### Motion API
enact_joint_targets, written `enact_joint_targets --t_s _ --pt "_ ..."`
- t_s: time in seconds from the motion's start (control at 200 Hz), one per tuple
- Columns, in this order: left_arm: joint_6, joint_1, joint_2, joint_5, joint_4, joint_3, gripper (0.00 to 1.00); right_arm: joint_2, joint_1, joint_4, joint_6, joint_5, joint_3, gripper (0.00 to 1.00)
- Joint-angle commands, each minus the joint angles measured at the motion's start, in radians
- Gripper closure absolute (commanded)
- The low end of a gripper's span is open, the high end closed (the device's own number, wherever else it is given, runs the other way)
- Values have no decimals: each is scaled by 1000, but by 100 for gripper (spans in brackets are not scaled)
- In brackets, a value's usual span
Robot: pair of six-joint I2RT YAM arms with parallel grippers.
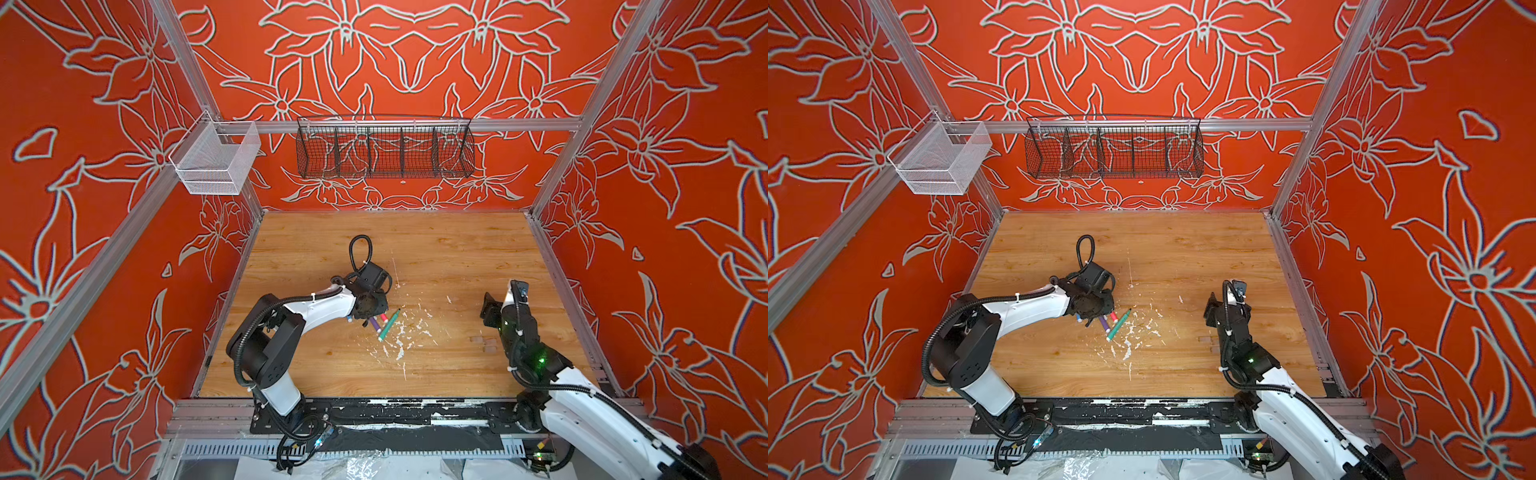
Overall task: Insert the pens into the pen caps
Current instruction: 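Grasp the pink marker with the left gripper and lift it upright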
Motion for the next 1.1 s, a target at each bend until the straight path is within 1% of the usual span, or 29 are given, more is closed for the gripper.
enact_joint_targets --t_s 0.0,0.095,0.18,0.26,0.355,0.475,0.601,0.711,0.821,0.866,0.976,1.051,1.096 --pt "2 -10 46 -4 -63 34 73 -7 -3 7 -1 -10 -7 29" --pt "-7 -20 82 -31 -104 66 74 -6 -2 7 0 -10 -7 28" --pt "-16 -38 122 -88 -176 116 75 -5 -3 7 0 -10 -7 28" --pt "-22 -52 156 -114 -223 157 77 -5 -2 7 0 -11 -7 28" --pt "-25 -60 192 -110 -232 178 79 -4 -2 7 0 -11 -6 28" --pt "-31 -60 225 -112 -257 202 86 -2 -2 9 0 -12 -6 28" --pt "-30 -61 227 -120 -264 208 89 -2 -3 9 -1 -14 -6 28" --pt "-12 -61 222 -110 -259 211 96 0 -2 9 -2 -14 -6 28" --pt "13 -61 201 -91 -245 209 100 0 -2 9 -1 -14 -6 28" --pt "30 -61 184 -77 -232 204 100 1 -3 9 0 -13 -6 28" --pt "89 -65 94 -36 -159 164 100 7 -3 8 0 -21 4 27" --pt "141 -80 6 -37 -107 128 100 11 -3 -83 40 -44 61 27" --pt "168 -93 -52 -63 -89 110 100 12 -3 -151 77 -89 100 28"
